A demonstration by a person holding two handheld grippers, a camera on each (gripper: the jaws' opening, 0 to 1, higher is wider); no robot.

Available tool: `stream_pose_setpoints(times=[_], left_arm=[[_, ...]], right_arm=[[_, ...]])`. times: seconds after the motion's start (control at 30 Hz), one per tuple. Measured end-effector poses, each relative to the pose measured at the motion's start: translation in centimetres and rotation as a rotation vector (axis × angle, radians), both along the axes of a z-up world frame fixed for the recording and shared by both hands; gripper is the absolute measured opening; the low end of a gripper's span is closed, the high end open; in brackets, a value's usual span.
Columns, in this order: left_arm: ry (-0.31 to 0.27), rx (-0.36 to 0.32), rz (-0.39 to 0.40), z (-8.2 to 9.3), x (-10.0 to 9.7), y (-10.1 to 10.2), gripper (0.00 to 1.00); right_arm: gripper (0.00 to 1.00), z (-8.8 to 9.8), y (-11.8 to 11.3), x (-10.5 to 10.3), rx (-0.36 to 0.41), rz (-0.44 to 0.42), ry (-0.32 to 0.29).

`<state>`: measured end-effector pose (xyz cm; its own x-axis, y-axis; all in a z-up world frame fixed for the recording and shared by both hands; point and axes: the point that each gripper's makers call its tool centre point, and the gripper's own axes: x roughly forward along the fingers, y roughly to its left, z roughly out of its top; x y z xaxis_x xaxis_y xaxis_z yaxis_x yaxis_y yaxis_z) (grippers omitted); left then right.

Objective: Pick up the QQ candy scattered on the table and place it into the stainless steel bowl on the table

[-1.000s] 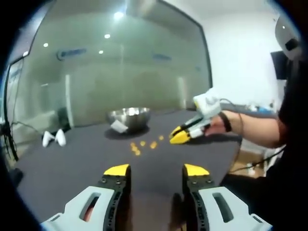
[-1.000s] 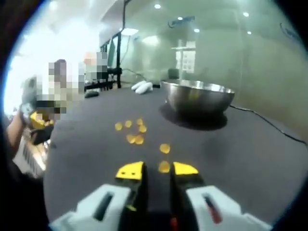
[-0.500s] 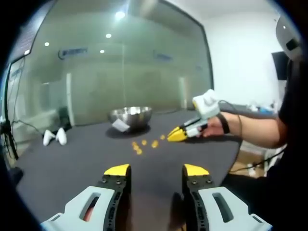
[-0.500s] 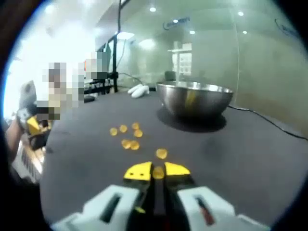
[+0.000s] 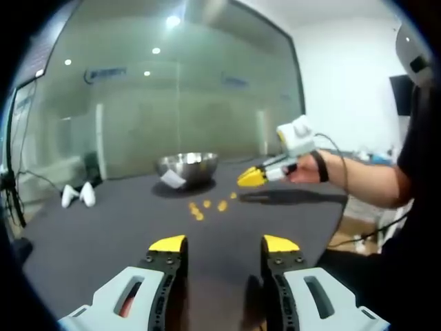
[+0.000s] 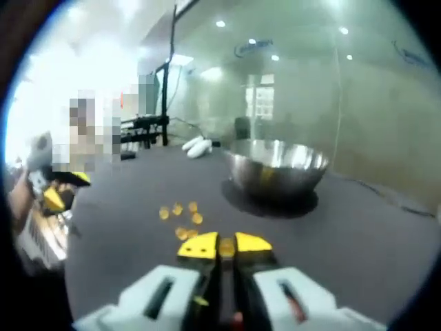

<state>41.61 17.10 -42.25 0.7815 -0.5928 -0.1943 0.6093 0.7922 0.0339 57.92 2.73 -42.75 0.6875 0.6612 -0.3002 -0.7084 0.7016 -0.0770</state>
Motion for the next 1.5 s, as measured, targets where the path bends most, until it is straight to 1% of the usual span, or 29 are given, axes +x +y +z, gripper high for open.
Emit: stream_pose_setpoints(times=[0.07, 0.1, 0.13, 0.17, 0.23, 0.33, 0.4, 0.5, 0.63, 0.67, 0.7, 0.73, 0.77, 0.8, 0.83, 0.87, 0.9, 0.93, 0.97, 1.0, 1.07, 1.2, 1.47, 1.5], left_arm=[[-0.003, -0.002, -0.003, 0.0, 0.0, -0.1, 0.43], [-0.003, -0.003, -0.003, 0.1, -0.1, -0.1, 0.43], [-0.003, -0.004, -0.003, 0.0, -0.1, -0.1, 0.43], [-0.003, -0.004, -0.001, 0.0, -0.1, -0.1, 0.43], [-0.001, -0.001, -0.003, -0.1, -0.1, -0.1, 0.43], [0.000, -0.001, -0.006, -0.1, -0.2, -0.1, 0.43], [0.003, 0.001, -0.004, -0.2, -0.2, 0.0, 0.43], [0.005, 0.000, 0.001, -0.2, -0.2, 0.2, 0.43], [0.005, 0.001, 0.005, -0.2, -0.2, 0.4, 0.43], [0.005, 0.001, 0.007, -0.2, -0.3, 0.5, 0.43], [0.007, 0.002, 0.008, -0.2, -0.3, 0.6, 0.43], [0.008, 0.001, 0.010, -0.3, -0.3, 0.7, 0.43], [0.010, -0.002, 0.012, -0.3, -0.3, 0.8, 0.43], [0.013, -0.008, 0.013, -0.3, -0.3, 0.8, 0.43], [0.013, -0.017, 0.013, -0.2, -0.3, 0.9, 0.43], [0.012, -0.023, 0.016, -0.1, -0.3, 1.0, 0.43], [0.010, -0.027, 0.018, 0.0, -0.3, 1.1, 0.43], [0.008, -0.029, 0.020, 0.1, -0.3, 1.1, 0.43], [0.007, -0.029, 0.022, 0.1, -0.2, 1.2, 0.43], [0.007, -0.029, 0.024, 0.1, -0.2, 1.2, 0.43], [0.007, -0.028, 0.024, 0.1, -0.1, 1.2, 0.43], [0.001, -0.042, 0.026, 0.4, 0.1, 1.0, 0.43], [-0.002, -0.034, 0.011, 0.5, 0.1, 0.3, 0.43], [-0.002, -0.033, 0.013, 0.5, 0.1, 0.3, 0.43]], right_arm=[[0.09, 1.0, 0.2, 1.0, -0.009, -0.002, -0.030], [0.09, 1.9, 0.3, 1.9, -0.013, -0.005, -0.063], [0.09, 2.5, 0.1, 2.7, 0.005, -0.025, -0.074], [0.09, 3.1, 0.0, 3.5, 0.038, -0.048, -0.072], [0.09, 4.4, 0.3, 4.9, 0.059, -0.036, -0.102], [0.09, 5.6, 0.7, 6.8, 0.063, -0.054, -0.113], [0.09, 6.1, 1.1, 8.3, 0.073, -0.064, -0.103], [0.09, 6.5, 1.4, 9.8, 0.100, -0.078, -0.074], [0.09, 7.0, 2.1, 11.8, 0.125, -0.094, -0.059], [0.09, 7.2, 2.6, 12.0, 0.167, -0.089, -0.034], [0.09, 7.8, 3.3, 12.7, 0.227, -0.062, -0.019], [0.09, 8.1, 3.9, 12.7, 0.239, -0.031, -0.026], [0.09, 7.9, 3.7, 12.9, 0.218, -0.052, -0.029], [0.09, 7.8, 3.6, 13.4, 0.177, -0.073, -0.062], [0.11, 7.7, 3.7, 13.5, 0.184, -0.075, -0.060], [0.15, 7.7, 3.6, 13.8, 0.202, -0.081, -0.056], [0.23, 7.5, 3.6, 13.8, 0.217, -0.084, -0.033], [0.25, 7.2, 3.7, 13.8, 0.210, -0.082, -0.016], [0.24, 6.8, 3.5, 13.8, 0.204, -0.090, 0.000], [0.23, 6.6, 3.2, 13.9, 0.197, -0.104, 0.005], [0.23, 6.6, 3.0, 13.9, 0.196, -0.100, 0.010], [0.23, 7.2, 3.0, 13.4, 0.242, -0.089, 0.016], [0.25, 7.8, 2.7, 12.8, 0.239, -0.085, 0.012], [0.25, 7.9, 2.7, 12.5, 0.251, -0.081, 0.027]])
